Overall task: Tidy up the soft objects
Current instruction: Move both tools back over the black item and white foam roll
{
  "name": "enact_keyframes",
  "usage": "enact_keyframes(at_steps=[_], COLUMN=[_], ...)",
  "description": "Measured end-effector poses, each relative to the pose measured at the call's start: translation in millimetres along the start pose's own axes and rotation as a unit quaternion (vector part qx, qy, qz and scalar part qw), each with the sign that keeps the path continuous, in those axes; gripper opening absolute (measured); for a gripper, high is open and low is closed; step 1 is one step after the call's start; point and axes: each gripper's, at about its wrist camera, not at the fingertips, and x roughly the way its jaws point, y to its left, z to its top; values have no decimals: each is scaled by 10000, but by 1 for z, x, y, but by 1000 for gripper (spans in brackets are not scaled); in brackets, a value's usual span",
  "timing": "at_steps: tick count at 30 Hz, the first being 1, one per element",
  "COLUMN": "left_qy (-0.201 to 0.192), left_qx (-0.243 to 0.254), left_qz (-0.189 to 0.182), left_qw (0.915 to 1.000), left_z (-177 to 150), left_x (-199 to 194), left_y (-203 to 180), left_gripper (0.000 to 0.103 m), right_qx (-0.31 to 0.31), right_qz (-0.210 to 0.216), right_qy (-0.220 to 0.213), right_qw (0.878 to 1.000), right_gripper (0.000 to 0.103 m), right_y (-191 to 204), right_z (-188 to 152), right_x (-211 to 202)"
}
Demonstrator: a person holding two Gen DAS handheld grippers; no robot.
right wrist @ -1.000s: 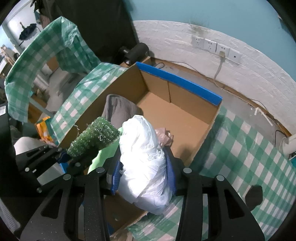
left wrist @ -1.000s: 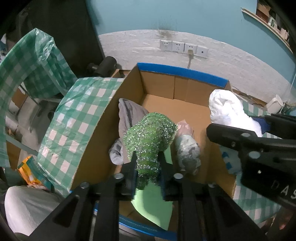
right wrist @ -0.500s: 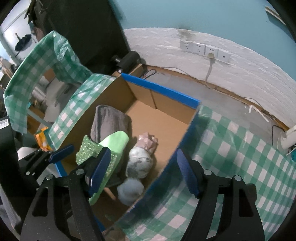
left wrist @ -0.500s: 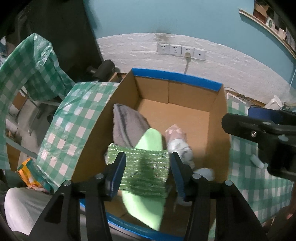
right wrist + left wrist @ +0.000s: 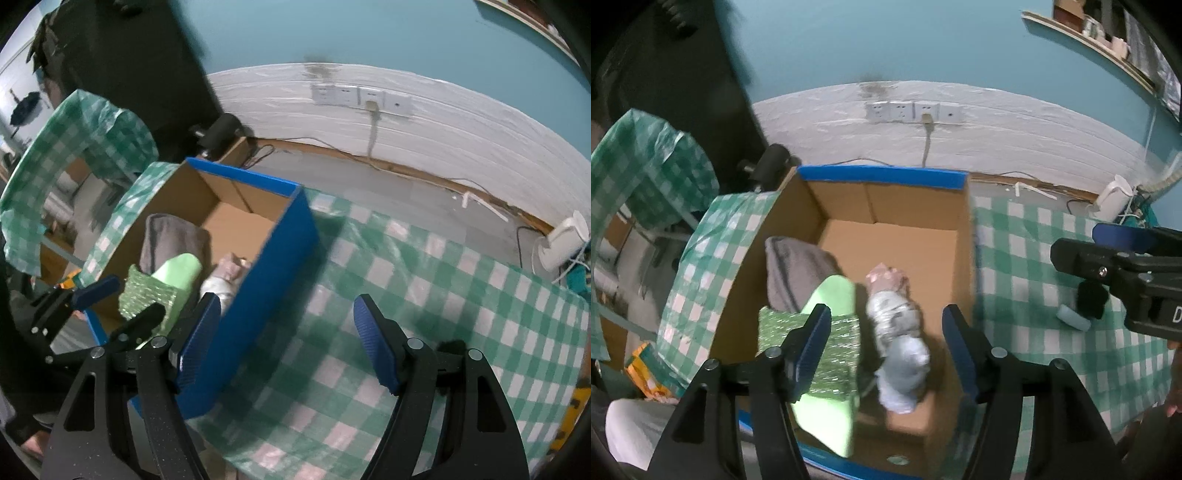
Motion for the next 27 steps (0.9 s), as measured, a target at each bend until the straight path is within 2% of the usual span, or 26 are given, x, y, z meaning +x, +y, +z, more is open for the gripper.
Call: enact_keyframes(at_steps=[9,13,19,27], left_qy=[-5,-43,144,393], left_qx=[366,400,402,594], left_qz=[-11,-58,-274,-283], left_qw=[9993,9992,9987,9971], left_z=[5,7,13,12], left_x=[-2,-3,7,24], left_y=[-46,-65,-90,-123], left_gripper=[79,80,80,80], right_qx=[262,408,535,793], right_qz=[-205,-378,-662,-755], right_qy=[-118,-110,23,132], right_qw=[9994,9984,9964,9939], right_gripper=[79,79,79,79], right_y=[-44,-69,-104,-140], right_z=[-18,-29,-46,-60], right_x=[-23,-28,-28,-20])
